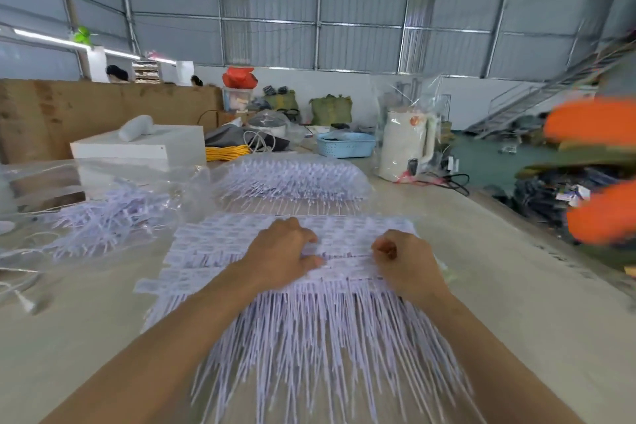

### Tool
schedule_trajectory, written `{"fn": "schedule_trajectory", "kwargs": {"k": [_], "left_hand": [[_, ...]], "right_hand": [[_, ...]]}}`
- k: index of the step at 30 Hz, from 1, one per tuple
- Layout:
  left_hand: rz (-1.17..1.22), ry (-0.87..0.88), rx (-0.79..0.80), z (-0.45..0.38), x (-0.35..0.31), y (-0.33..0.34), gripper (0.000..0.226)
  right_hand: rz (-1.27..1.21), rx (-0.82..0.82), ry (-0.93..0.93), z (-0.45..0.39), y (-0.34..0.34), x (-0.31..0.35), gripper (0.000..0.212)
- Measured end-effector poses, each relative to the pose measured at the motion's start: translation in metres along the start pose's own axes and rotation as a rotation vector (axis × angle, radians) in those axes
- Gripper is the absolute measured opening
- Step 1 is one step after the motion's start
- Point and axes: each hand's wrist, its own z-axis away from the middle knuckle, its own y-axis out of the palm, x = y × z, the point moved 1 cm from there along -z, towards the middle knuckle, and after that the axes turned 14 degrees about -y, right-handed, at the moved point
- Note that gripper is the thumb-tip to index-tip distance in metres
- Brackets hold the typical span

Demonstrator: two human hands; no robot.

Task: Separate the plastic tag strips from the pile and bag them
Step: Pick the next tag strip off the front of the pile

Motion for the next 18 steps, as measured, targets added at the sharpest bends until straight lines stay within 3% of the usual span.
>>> {"fn": "schedule_trajectory", "kwargs": {"k": [8, 13, 18], "left_hand": [[0.018, 0.042, -0.022, -0.028, 0.001, 0.005, 0.047], [0.144, 0.138, -0.028, -0.009, -0.002, 0.010, 0.057], [-0.012, 0.223, -0.086, 0.004, -0.013, 0.011, 0.045]], "right_hand": [[0.040, 0.087, -0.186, 0.002, 0.001, -0.006, 0.013], [0.050, 0.050, -0.138, -0.002, -0.010, -0.020, 0.011], [-0.025, 0.070, -0.088, -0.003, -0.017, -0.027, 0.011]]}}
